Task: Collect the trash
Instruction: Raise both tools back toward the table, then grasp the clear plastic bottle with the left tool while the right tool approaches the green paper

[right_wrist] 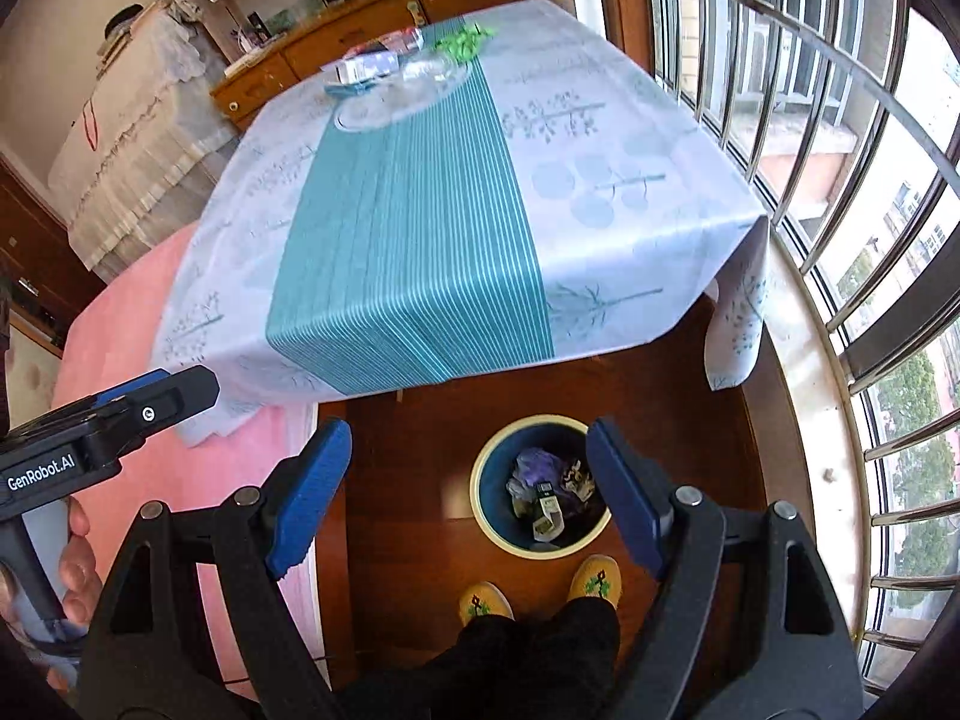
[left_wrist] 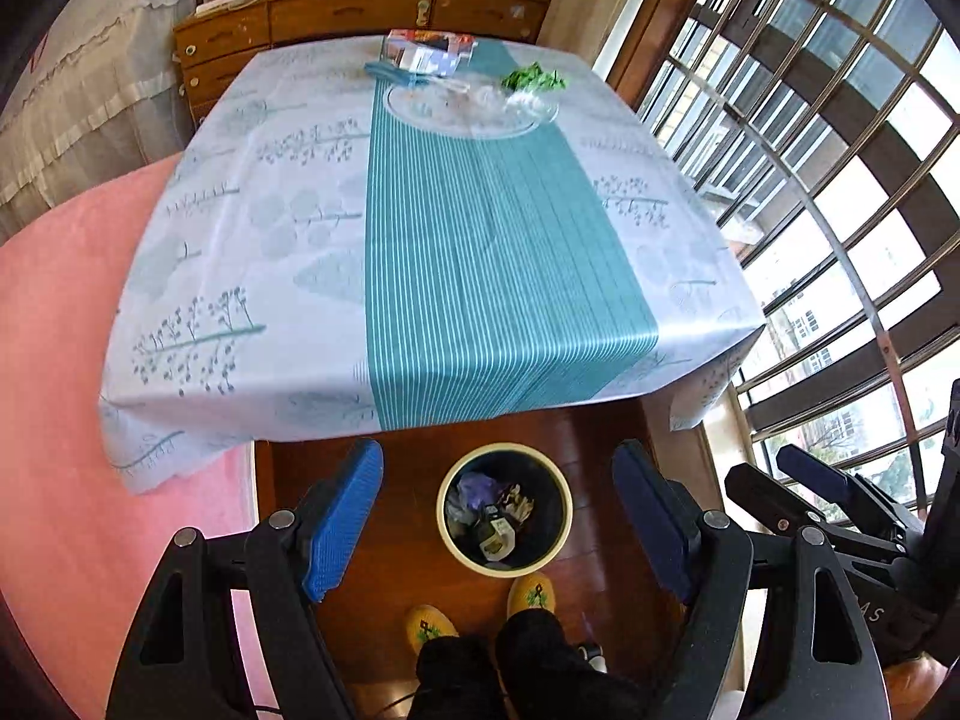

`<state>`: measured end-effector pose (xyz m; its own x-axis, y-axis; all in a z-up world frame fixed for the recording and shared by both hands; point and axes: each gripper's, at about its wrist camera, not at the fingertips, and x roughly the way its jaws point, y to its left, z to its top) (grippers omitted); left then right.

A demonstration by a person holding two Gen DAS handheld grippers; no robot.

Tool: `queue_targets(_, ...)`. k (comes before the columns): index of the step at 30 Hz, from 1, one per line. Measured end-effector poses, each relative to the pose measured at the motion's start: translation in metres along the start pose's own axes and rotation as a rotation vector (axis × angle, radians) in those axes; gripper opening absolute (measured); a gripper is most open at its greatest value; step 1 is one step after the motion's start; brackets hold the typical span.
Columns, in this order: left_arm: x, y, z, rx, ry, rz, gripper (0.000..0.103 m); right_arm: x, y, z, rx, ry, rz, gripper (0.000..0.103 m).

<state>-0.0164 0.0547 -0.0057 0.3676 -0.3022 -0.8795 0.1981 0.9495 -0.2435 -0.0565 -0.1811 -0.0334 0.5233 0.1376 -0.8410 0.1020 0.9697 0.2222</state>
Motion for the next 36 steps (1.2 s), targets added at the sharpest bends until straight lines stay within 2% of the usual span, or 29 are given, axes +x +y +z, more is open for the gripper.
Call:
queue_targets(6,-0.053,-0.001,0.038,0.032,-0.106,-0.014,0.081,-0.057,0.029,0.036,-0.049,-0.138,0.010,0.079)
queue_targets(11,-0.082,-0.003,0.069,0.063,-0.143,-0.020,0.081,-0.088,0.047,0.069,-0.080,-0.214,0.006,0.079)
queue_targets(16,-0.100,-0.009,0.107,0.103,-0.168,0.010,0.081,-0.114,0.056,0.105,-0.080,-0.281,-0.012,0.079)
queue_targets(21,-0.103,-0.017,0.140,0.115,-0.182,-0.021,0.081,-0.125,0.059,0.145,-0.099,-0.328,-0.035,0.079)
queue_targets(28,-0.088,-0.029,0.193,0.104,-0.211,-0.006,0.081,-0.101,0.058,0.212,-0.213,-0.314,-0.053,0.079)
queue_targets(33,-0.044,-0.032,0.238,0.044,-0.190,0.071,0.081,-0.042,0.039,0.271,-0.297,-0.258,-0.019,0.079)
queue_targets(36,-0.006,-0.029,0.269,-0.035,-0.162,0.114,0.081,0.011,0.021,0.308,-0.333,-0.202,0.004,0.078)
